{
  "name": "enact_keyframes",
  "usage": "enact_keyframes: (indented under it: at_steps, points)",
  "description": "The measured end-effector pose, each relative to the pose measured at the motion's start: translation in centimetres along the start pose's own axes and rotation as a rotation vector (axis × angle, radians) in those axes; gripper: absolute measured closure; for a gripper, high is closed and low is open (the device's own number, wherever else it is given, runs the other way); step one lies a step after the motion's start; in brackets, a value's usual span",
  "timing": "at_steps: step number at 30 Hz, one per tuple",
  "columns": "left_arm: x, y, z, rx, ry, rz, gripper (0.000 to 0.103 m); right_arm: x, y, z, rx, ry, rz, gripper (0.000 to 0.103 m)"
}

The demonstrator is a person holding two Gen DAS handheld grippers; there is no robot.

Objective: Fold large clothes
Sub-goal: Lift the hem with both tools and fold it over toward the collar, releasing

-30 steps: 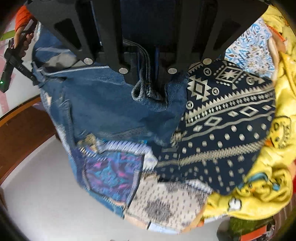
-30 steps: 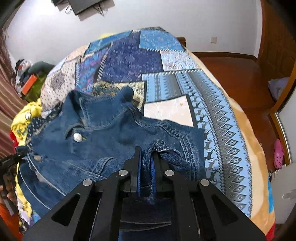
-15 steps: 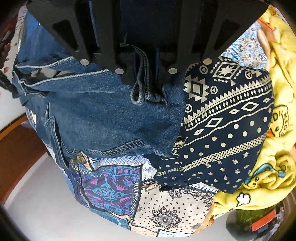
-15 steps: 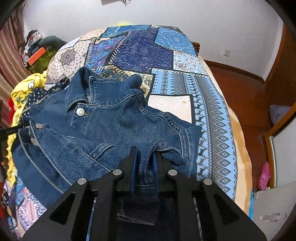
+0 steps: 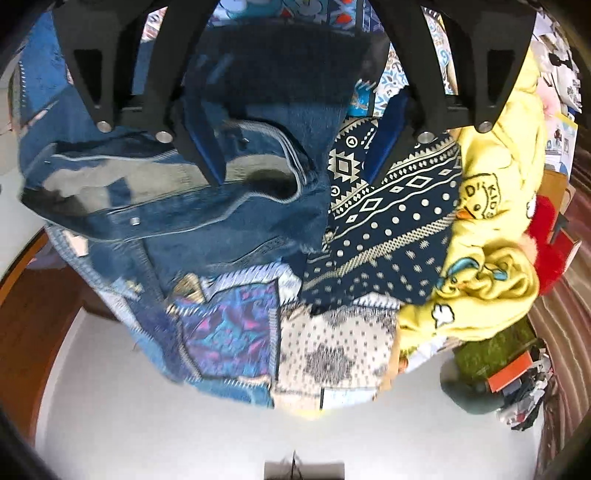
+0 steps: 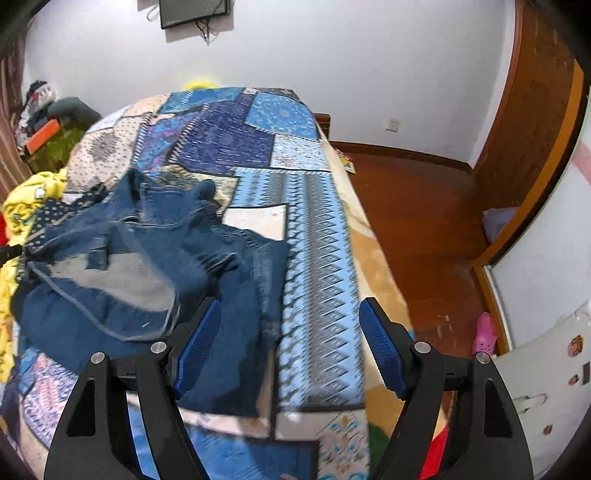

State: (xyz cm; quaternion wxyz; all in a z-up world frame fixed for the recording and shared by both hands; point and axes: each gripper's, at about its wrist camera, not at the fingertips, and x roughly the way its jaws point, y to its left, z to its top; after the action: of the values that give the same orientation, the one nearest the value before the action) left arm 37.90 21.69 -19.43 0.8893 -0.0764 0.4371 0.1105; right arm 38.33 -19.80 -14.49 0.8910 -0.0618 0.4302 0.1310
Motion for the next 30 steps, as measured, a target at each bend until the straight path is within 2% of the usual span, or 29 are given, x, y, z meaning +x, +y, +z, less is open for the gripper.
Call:
enact_keyframes:
  at_steps: [4, 9, 15, 19, 21, 23, 25, 28, 30]
  points:
    - [-1.5, -0.9, -1.4, 0.044, 0.026, -0.042, 0.023, 0.2, 2.5, -0.8, 0.004, 0.011, 0.094, 0.029]
    - [0.1, -2.9, -4.4, 0.108, 0.109, -0.059, 0.023, 1.6, 7.2, -2.2, -0.054, 0.071, 0.204, 0.029]
    - [3.5, -3.8, -5.8, 0.111, 0.174, -0.048, 0.023, 4.7, 11.8, -3.7, -0.168, 0.153, 0.223, 0.029]
    - [5.2, -3.4, -4.4, 0.1, 0.16, -0.051, 0.019, 6.5, 13.3, -3.6, -0.229, 0.169, 0.193, 0.022]
    - [6.3, -2.9, -3.1, 0.099, 0.15, -0.016, 0.019, 7.5, 13.5, -2.8, -0.238, 0.173, 0.193, 0.022]
    - [7.2, -2.4, -1.7, 0.09, 0.144, 0.014, 0.019, 8.9, 13.4, -1.6, -0.217, 0.192, 0.193, 0.022]
    - [7.9, -1.9, 0.0, 0.081, 0.139, 0.012, 0.019, 9.7, 13.1, -0.5, -0.196, 0.189, 0.174, 0.022]
    - [8.4, -1.9, 2.3, 0.081, 0.114, 0.037, 0.02, 10.8, 12.6, 1.7, -0.151, 0.154, 0.141, 0.022]
    - [8.0, -1.8, 4.0, 0.084, 0.068, 0.063, 0.019, 11.2, 11.7, 3.6, -0.092, 0.121, 0.137, 0.022]
